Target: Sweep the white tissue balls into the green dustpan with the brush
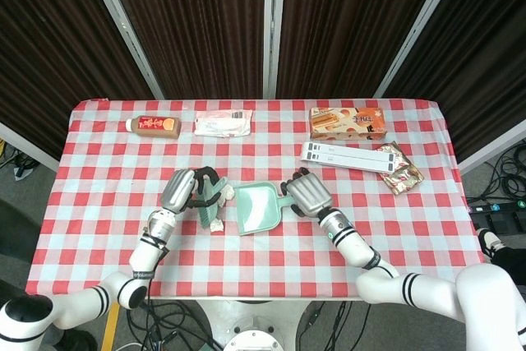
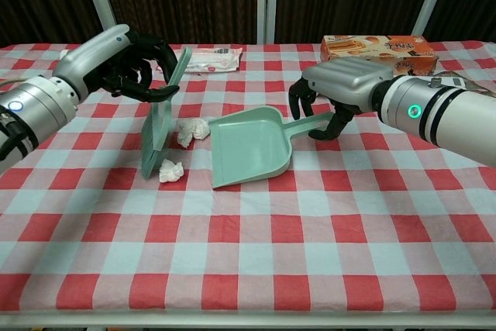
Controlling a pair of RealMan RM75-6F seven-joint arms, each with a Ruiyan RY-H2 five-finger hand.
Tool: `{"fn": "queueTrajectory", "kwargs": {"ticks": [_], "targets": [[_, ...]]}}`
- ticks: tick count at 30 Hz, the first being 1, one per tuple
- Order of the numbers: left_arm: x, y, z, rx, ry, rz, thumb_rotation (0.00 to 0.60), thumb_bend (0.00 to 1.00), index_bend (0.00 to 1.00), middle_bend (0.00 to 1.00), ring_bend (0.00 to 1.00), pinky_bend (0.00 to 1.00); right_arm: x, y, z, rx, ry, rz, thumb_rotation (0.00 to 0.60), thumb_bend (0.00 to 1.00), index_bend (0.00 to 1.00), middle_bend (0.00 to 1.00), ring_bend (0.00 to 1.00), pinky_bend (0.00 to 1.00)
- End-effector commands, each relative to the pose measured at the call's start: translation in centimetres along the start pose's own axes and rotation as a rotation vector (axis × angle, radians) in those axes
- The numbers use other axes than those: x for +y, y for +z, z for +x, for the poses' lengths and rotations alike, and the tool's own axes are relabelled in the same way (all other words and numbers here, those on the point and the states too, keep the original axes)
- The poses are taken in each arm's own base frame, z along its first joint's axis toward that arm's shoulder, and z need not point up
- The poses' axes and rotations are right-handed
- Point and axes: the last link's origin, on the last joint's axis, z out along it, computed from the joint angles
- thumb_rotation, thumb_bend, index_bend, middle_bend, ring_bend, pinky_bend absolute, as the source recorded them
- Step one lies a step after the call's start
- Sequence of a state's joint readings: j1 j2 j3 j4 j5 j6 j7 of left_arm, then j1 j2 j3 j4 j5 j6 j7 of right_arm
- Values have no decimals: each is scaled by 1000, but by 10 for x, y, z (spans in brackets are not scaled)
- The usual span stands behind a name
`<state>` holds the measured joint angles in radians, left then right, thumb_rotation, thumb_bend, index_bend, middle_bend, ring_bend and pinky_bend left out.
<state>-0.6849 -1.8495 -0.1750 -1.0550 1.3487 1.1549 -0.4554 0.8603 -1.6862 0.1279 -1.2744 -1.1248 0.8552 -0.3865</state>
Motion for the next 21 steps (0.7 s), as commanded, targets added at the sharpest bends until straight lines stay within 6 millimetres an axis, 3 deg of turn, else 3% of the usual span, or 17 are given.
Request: {"fn": "queueTrajectory", "kwargs": {"ticks": [1,21], "targets": [[5,8,-7,9,-38,-4,600,429,545,555,695,887,-2,2,-1,2,4,0,600,476,628,604,294,207],[28,32,-32,-30,-183,-3,600,429,545,555,691,880,-12,5,-10,42,67,-9,600,506,634,611,293,208]]}}
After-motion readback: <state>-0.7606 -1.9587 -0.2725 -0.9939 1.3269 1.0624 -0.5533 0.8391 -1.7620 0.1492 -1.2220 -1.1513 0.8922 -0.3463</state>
